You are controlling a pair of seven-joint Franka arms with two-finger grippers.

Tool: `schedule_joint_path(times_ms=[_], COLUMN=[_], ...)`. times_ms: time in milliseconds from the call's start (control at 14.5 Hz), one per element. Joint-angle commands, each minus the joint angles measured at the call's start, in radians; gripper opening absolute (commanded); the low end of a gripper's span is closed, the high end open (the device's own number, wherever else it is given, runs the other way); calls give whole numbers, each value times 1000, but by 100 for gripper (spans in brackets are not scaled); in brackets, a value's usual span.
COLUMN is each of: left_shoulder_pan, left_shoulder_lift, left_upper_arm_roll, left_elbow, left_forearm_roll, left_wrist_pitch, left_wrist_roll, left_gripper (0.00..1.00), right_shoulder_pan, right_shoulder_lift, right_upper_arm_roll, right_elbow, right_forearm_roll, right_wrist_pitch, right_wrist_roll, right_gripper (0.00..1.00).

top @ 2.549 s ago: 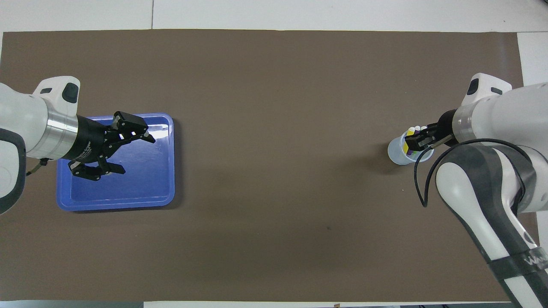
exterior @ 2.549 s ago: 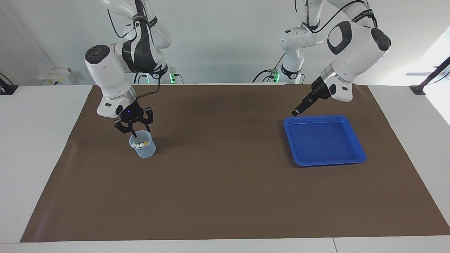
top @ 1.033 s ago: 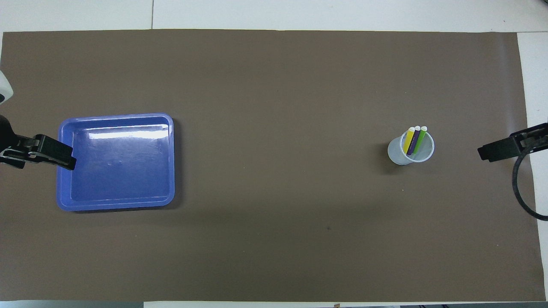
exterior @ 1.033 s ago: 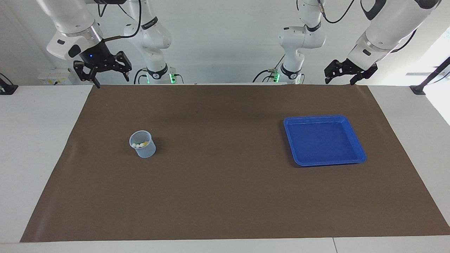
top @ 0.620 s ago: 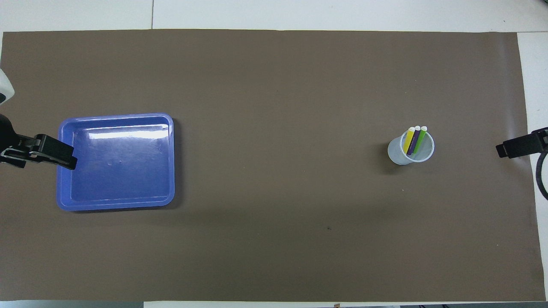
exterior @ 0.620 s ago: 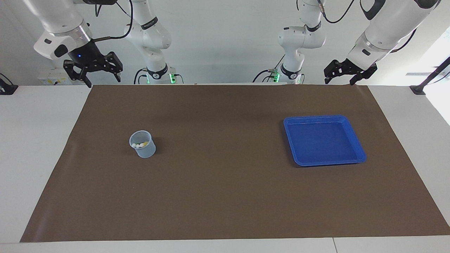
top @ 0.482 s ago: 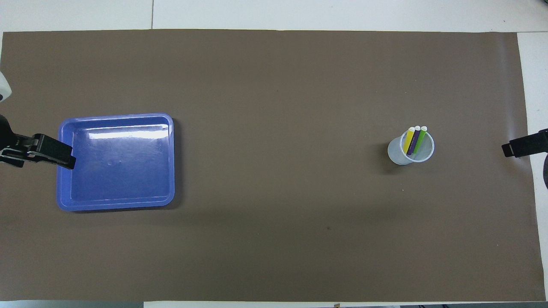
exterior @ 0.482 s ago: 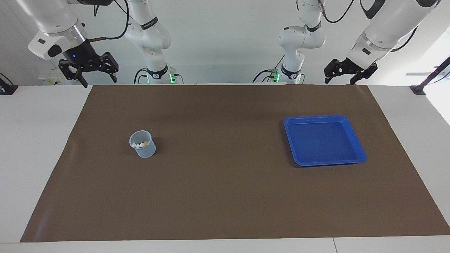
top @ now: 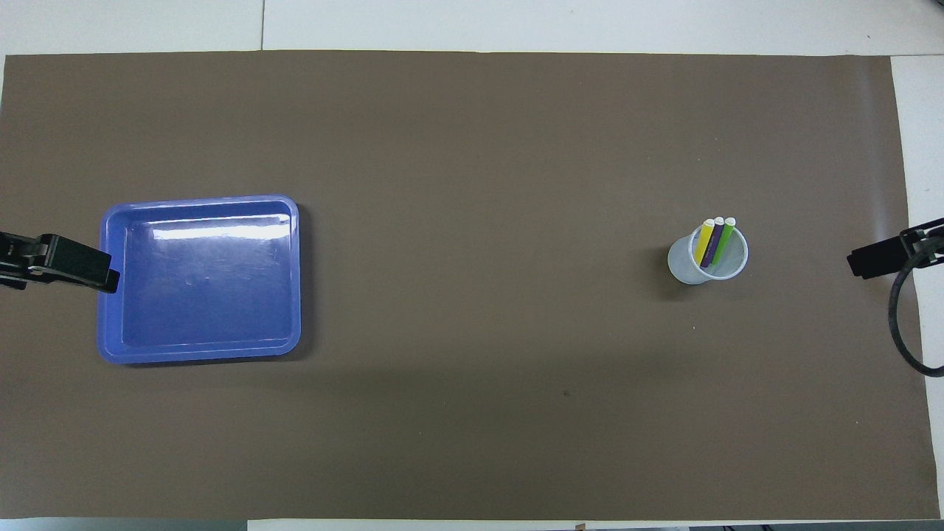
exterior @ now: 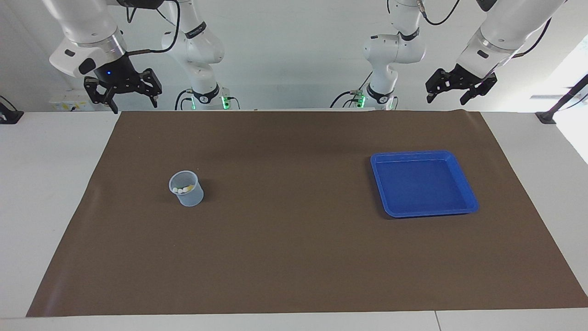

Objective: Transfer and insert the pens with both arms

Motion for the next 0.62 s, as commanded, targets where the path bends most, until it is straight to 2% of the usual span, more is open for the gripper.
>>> schedule_joint_path(times_ms=[0, 138, 551], left_shoulder_pan=[-9, -8, -8], left_shoulder_lift=[-7, -4, -6], left_upper_arm_roll=[2, -1, -10], left_elbow=[-22, -21, -18], left_forearm_roll=[10, 10, 10], left_wrist_pitch=[17, 9, 2], left_wrist_roll=[0, 0, 0], left_gripper=[100, 100, 100], right_shoulder_pan=[83, 149, 154], right_shoulder_lift=[-4, -9, -9], right_upper_arm_roll=[-119, -160, -162], right_elbow=[10, 4, 0], right_forearm_roll=[10, 13, 16], right_wrist_pitch=[-19, -24, -14], right_wrist_roll=[11, 39, 112], right_gripper=[100, 100, 100])
